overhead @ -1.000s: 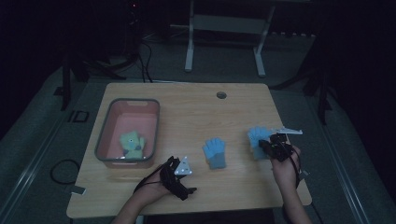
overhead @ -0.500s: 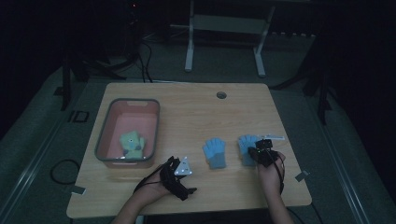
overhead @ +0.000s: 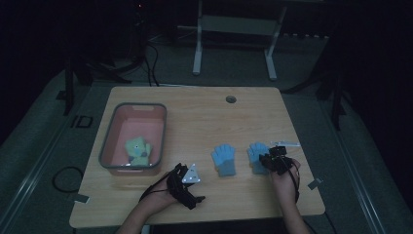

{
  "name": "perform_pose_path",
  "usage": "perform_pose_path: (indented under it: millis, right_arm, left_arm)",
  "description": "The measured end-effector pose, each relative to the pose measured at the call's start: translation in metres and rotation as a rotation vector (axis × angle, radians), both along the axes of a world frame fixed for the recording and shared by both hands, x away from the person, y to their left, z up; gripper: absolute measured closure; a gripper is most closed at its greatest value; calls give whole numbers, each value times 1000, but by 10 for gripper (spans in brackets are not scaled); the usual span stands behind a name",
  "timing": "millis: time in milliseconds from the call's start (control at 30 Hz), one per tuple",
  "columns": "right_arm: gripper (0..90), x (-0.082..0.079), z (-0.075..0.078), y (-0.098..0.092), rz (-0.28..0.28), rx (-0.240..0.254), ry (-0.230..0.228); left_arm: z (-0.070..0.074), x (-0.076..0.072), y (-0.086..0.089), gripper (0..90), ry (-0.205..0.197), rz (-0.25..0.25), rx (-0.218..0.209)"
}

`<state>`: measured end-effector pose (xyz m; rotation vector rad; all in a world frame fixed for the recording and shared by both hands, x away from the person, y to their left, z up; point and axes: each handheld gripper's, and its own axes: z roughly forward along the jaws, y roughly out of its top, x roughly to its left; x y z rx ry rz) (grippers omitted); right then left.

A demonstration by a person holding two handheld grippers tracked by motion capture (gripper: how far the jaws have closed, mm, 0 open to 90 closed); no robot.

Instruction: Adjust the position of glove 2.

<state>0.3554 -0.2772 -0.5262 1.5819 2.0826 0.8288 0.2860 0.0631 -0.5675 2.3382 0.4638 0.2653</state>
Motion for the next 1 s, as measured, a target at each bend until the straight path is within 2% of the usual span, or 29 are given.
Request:
perform_pose_path:
  millis: [67,100,167,233,367,400,433,500,633,700,800,867,933,1000]
  right_arm:
    - [696,1,5,-5,41,-16,-18]
    - [691,2,7,-9,69,-8,-24]
    - [688,5,10,-16,103,-21,-17]
    - [664,8,13,-23,184,-5,-37]
    - [660,13,15,-32,352,7,-46]
    - [656,15,15,-34,381,0,-48]
    - [656,15,15,-34,381,0,-48]
    - [647,19,13,-35,458,8,-33]
    - [641,24,5,-29,495,-49,-22]
    - [628,27,0,-27,501,-48,-3]
    - [636,30,-9,-26,506,-85,9]
    - [641,31,-12,-25,505,-91,18]
    - [692,30,-16,-26,498,-89,11]
    - [797,29,-17,-25,490,-94,12]
  left_arm:
    - [0,0,0,28,-2,1,-2]
    - [0,0,0,28,-2,1,-3]
    - [0,1,1,28,-2,2,-6]
    - [0,1,1,28,-1,2,-4]
    - [0,1,1,28,0,2,-3]
    - [0,1,1,28,1,4,-5]
    - [0,1,1,28,1,4,-5]
    - [0,1,0,28,2,4,-6]
    - [0,1,0,28,4,4,-5]
    - [0,1,1,28,2,2,-5]
    - [0,1,1,28,3,2,-5]
    - [0,1,1,28,3,-1,-3]
    - [0,1,1,29,2,-2,-2]
    - [0,1,1,28,1,-3,1]
